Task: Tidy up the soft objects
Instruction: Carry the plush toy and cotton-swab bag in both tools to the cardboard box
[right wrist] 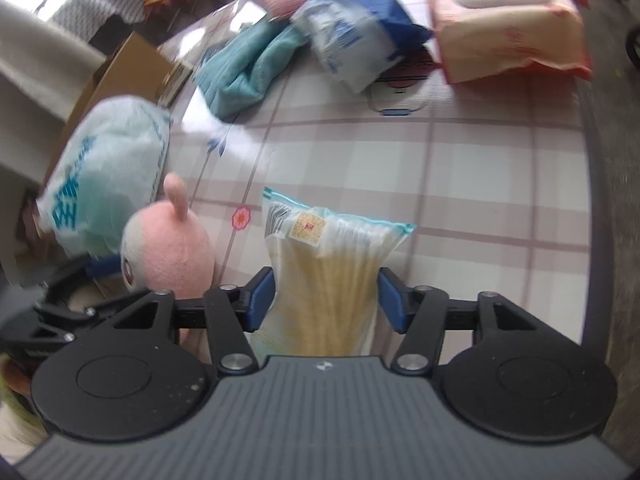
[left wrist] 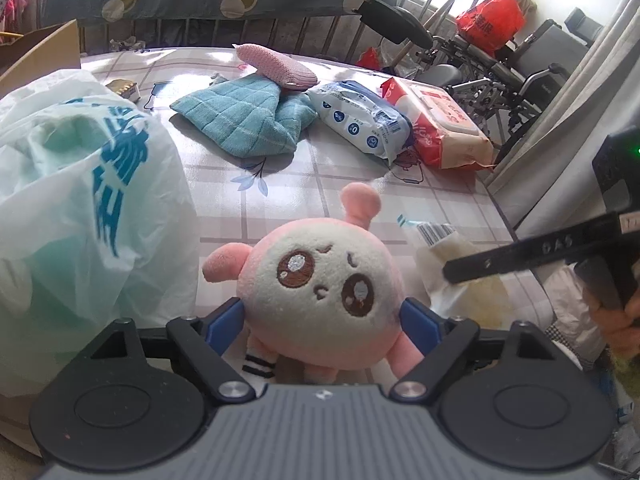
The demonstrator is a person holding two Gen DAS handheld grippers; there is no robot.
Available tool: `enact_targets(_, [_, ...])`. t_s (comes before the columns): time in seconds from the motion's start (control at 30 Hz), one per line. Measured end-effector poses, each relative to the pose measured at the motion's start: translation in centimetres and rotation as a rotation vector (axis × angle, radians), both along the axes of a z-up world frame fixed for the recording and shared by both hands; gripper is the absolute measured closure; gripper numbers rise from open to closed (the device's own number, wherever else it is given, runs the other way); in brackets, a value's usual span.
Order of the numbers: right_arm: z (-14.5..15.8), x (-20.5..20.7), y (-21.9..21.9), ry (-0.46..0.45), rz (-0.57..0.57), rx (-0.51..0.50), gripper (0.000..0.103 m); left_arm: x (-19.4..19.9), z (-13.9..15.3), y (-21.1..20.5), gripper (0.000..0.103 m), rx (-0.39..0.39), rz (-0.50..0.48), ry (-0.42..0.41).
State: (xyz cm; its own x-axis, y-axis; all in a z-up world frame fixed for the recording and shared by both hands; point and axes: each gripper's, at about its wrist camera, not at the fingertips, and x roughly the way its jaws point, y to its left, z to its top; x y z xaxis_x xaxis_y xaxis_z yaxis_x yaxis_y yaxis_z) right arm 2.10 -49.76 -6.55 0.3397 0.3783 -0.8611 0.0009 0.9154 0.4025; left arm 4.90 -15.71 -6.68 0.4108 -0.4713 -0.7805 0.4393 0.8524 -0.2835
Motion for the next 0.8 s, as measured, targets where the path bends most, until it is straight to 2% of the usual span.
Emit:
enact_targets(0.03, [-0.1, 0.0, 0.6, -0.008, 0.019, -0.027, 0.034, 0.0, 0.0, -0.2, 0.015, 0.008, 0.001, -0.003])
enact_targets(0.13, [0.1, -0.4, 2.1, -0.032, 0.064, -0.081, 0.025, -0.1, 0.0, -0.7, 0.015, 0.023, 0.005, -0.013])
enact_targets(0.23, [-0.1, -0.4, 3.2, -0.059, 0.101, -0.139, 0.024, -0.3, 0.0, -1.0, 0.015, 0.038, 0.003, -0.024])
enact_targets(0.27, [-0.2, -0.6, 3.4, -0.069, 0.115, -0.159, 0.025, -0.3, -0.1, -1.1, 0.016, 0.040, 0.004, -0.027])
enact_targets(0.4, [-0.1, -1.2, 4.4, -0.113, 0.149, -0.225, 0.041, -0.3, -0.1, -0.9, 0.021, 0.034, 0.013, -0.025])
enact_targets(0.43, [-0.1, -1.3, 4.4, -0.120, 0.144, -0.221, 0.050, -0.4, -0.1, -0.9, 0.022, 0.034, 0.015, -0.028])
enact_targets(0.5, [0.0, -1.6, 4.1, -0.125, 0.113, -0.203, 0.055, -0.5, 0.0, -0.9, 0.024, 0.028, 0.021, -0.031])
enact_targets(0.63, [0.1, -1.7, 2.9, -0.119, 0.034, -0.084, 0.060, -0.5, 0.2, -0.6, 0.026, 0.002, 0.024, -0.018])
enact_targets(0.8, [0.7, -2.5, 1.9, -0.113, -0.046, 0.057, 0.061, -0.9, 0.6, -0.1, 0.026, -0.044, 0.023, -0.006])
